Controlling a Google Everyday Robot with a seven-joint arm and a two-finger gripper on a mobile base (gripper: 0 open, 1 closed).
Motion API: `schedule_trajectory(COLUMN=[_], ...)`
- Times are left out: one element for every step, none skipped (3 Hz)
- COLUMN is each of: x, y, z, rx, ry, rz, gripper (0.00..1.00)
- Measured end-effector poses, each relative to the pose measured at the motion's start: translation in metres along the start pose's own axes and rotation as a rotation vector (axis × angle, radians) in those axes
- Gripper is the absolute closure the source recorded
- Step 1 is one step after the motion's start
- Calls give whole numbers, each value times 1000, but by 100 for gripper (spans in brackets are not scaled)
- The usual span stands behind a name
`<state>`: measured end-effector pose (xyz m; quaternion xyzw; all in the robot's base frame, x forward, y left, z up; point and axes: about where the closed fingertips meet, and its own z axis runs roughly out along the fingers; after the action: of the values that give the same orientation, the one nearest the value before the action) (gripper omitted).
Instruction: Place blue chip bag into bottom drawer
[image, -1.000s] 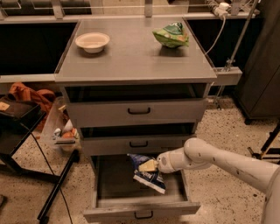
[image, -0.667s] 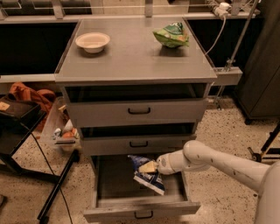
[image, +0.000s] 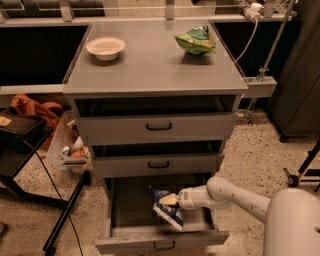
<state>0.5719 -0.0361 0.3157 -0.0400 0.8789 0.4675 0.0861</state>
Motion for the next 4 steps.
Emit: schedule_trajectory(x=[9, 15, 15, 14], y=[-43, -61, -68, -70], z=[45, 83, 112, 139], rx=[-26, -49, -39, -22], ry=[-9, -30, -64, -99], rz=[74, 117, 126, 126], gripper=[100, 81, 58, 35])
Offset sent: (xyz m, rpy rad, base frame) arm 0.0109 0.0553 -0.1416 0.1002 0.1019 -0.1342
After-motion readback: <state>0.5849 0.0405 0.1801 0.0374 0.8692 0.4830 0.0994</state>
